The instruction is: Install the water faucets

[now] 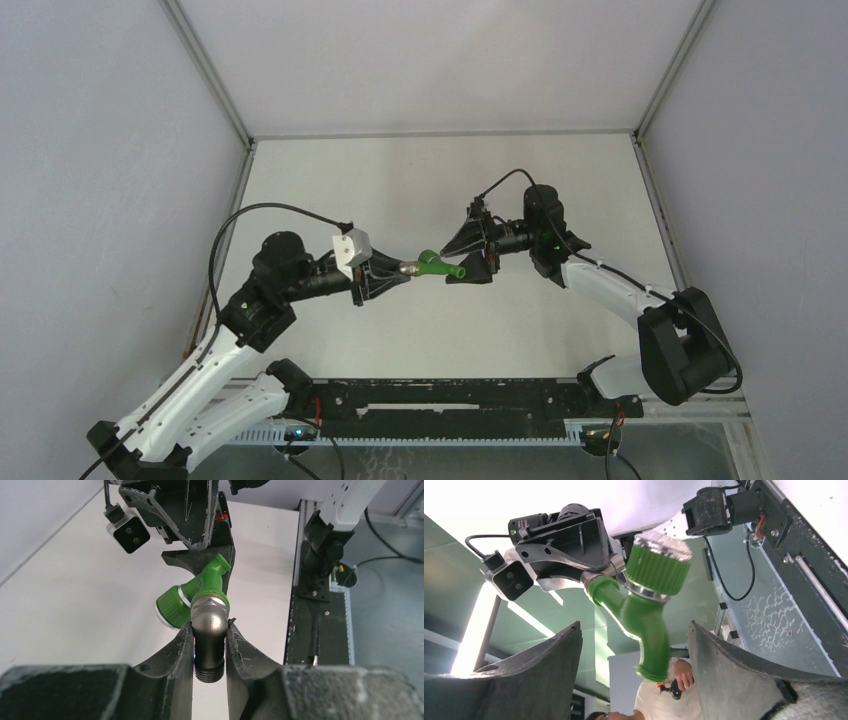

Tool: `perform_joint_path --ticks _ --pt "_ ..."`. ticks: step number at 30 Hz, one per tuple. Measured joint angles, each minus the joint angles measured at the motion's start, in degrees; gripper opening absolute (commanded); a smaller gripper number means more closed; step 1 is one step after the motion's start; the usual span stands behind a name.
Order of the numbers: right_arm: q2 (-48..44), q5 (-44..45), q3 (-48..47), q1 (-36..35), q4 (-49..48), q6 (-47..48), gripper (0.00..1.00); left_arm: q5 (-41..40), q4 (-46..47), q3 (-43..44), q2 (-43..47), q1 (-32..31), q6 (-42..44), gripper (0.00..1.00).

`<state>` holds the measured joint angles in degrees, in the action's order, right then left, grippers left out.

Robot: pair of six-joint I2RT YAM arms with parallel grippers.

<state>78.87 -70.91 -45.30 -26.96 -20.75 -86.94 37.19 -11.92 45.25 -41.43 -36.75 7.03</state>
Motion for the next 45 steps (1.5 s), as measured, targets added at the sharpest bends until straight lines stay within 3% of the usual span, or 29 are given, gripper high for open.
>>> perform_joint_path --ticks 6,11,14,17,21,23,30,39,40,42,45 --pt "-3.74 1.07 -0.44 3.89 10.12 7.45 0.88 2.23 6.23 -0.46 -1.53 3.34 -10.67 0.0" --pt "-10.34 5.01 -6.82 8.7 28.48 25.16 0.87 4.94 9.31 -0.26 -4.35 5.77 -20.61 0.0" --pt "-17.25 9.64 -7.45 10.82 32.24 35.1 0.87 6.62 11.47 0.02 -6.45 7.61 -27.74 0.0" --pt "-28.22 15.23 -2.21 10.82 26.77 43.12 0.91 8.11 14.05 0.42 -8.61 9.51 -35.8 0.0" --pt "-43.95 22.47 13.09 8.83 9.44 49.9 0.99 9.01 14.67 2.97 -11.5 11.93 -45.46 0.0" --pt "-46.97 25.88 18.47 7.26 2.82 52.33 1.0 9.29 14.78 4.57 -12.74 12.33 -48.85 0.0" --pt "-36.33 30.32 20.94 -0.02 -16.7 53.72 1.0 11.3 17.73 5.33 -13.7 12.44 -57.13 0.0" --pt "-21.99 31.28 15.96 -5.05 -29.44 51.28 1.0 12.48 20.63 5.33 -13.81 12.46 -60.74 0.0" --pt "-20.44 31.26 15.04 -5.18 -30.6 50.29 0.99 12.52 20.85 5.33 -13.81 12.46 -60.89 0.0" --pt "-16.94 30.86 13.33 -5.4 -33.46 47.54 0.88 12.55 21.44 5.33 -13.81 12.46 -61.2 0.0" --pt "-12.22 29.73 11.63 -5.46 -37.38 43.23 0.45 12.55 22.67 5.25 -13.81 12.46 -61.66 0.0"
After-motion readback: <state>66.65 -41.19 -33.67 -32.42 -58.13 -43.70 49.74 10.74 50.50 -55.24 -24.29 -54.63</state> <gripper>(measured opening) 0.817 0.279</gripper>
